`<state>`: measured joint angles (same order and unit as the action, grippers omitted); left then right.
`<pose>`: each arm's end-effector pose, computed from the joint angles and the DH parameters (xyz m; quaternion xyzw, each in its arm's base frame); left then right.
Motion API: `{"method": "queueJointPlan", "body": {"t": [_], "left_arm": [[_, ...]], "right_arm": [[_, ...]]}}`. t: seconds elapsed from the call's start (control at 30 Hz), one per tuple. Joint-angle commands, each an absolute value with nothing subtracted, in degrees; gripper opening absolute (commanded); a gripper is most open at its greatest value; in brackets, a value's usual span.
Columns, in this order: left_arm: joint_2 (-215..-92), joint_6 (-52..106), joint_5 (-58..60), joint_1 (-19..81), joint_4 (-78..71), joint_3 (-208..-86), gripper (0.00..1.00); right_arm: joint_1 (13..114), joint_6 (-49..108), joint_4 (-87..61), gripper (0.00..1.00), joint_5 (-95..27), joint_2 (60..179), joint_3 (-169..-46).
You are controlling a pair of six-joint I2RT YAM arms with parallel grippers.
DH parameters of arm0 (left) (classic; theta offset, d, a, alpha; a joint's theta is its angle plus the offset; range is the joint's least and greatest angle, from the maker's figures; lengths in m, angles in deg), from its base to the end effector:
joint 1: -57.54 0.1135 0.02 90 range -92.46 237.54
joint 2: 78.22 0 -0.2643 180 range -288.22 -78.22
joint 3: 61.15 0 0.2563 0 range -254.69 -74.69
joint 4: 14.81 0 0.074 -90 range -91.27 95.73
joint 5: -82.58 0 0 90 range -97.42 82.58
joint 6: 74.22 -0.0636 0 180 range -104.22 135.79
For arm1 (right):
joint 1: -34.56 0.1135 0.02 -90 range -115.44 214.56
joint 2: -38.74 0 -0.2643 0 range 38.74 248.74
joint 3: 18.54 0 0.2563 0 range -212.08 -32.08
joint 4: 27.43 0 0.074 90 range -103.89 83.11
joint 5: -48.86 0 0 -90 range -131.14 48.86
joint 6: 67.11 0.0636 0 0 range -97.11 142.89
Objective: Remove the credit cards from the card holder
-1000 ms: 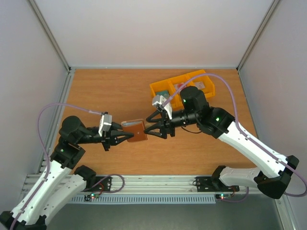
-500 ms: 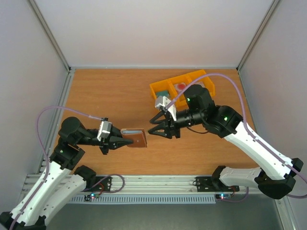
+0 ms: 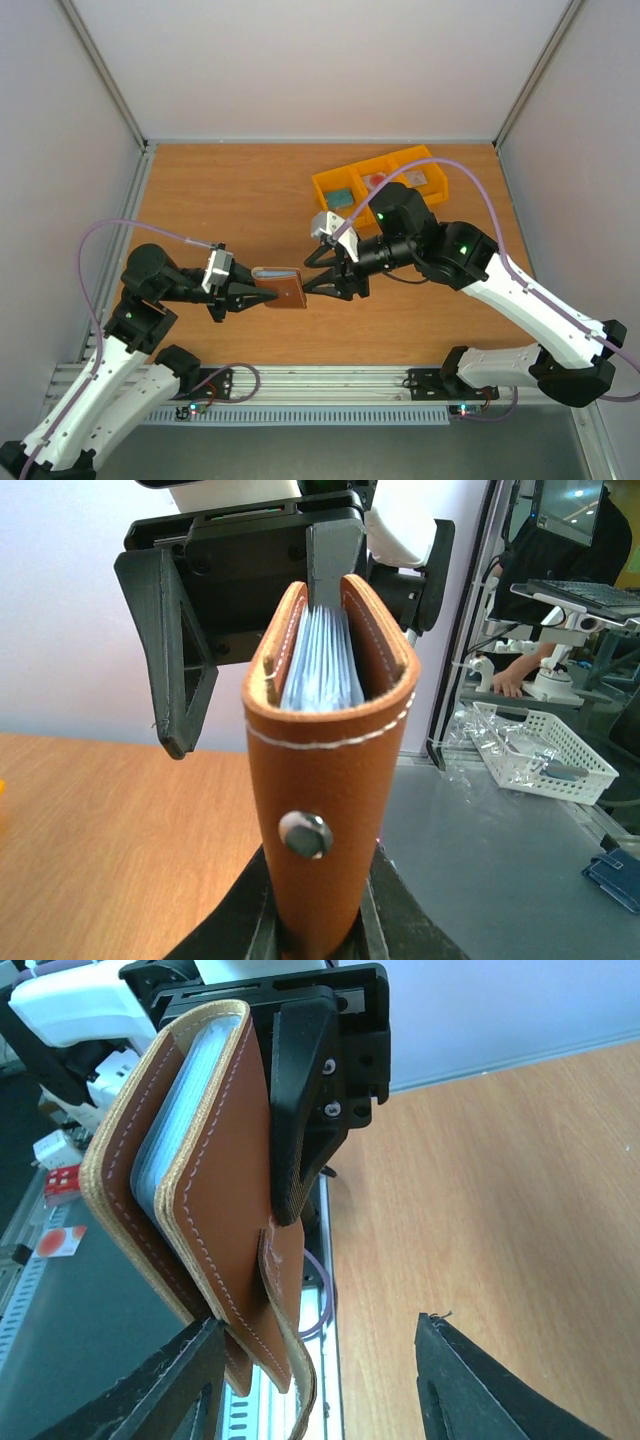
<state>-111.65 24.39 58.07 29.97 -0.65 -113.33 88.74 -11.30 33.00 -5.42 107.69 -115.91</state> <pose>0.0993 -0.1171 0.3495 0.4860 0.4972 -0.5406 0.4736 0.1203 0.2301 0.4155 -0.6868 0.4934 0.3443 0.4078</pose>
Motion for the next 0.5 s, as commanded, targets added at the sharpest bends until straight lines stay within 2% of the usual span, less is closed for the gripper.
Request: {"method": "queueJointPlan", "body": {"t": [0.0, 0.1, 0.23, 0.3, 0.37, 0.47], "left_arm": [[-111.99, 25.81, 57.12, 29.51, -5.63, -114.67, 0.0], [-112.46, 27.79, 57.32, 29.44, -7.81, -114.14, 0.0], [-113.02, 29.86, 56.83, 29.33, -9.21, -113.9, 0.0], [-113.2, 30.88, 57.07, 29.35, -9.46, -113.61, 0.0], [-113.13, 32.02, 56.24, 29.33, -9.05, -113.19, 0.0], [-113.22, 34.83, 54.49, 29.32, -8.83, -112.55, 0.0]], "right_arm": [[90.56, -12.12, 32.98, 0.56, -6.24, 110.09, -115.9], [92.24, -12.24, 31.83, 0.56, -8.06, 111.18, -115.72], [93.33, -11.72, 27.44, 0.5, -5.34, 111.91, -114.79], [93.36, -11.35, 25.57, 0.43, -4.58, 111.64, -114.03], [93.36, -10.57, 23.62, 0.32, -3.82, 111.26, -113.15], [93.32, -9.45, 21.89, 0.03, -6.11, 109.84, -111.77]]}}
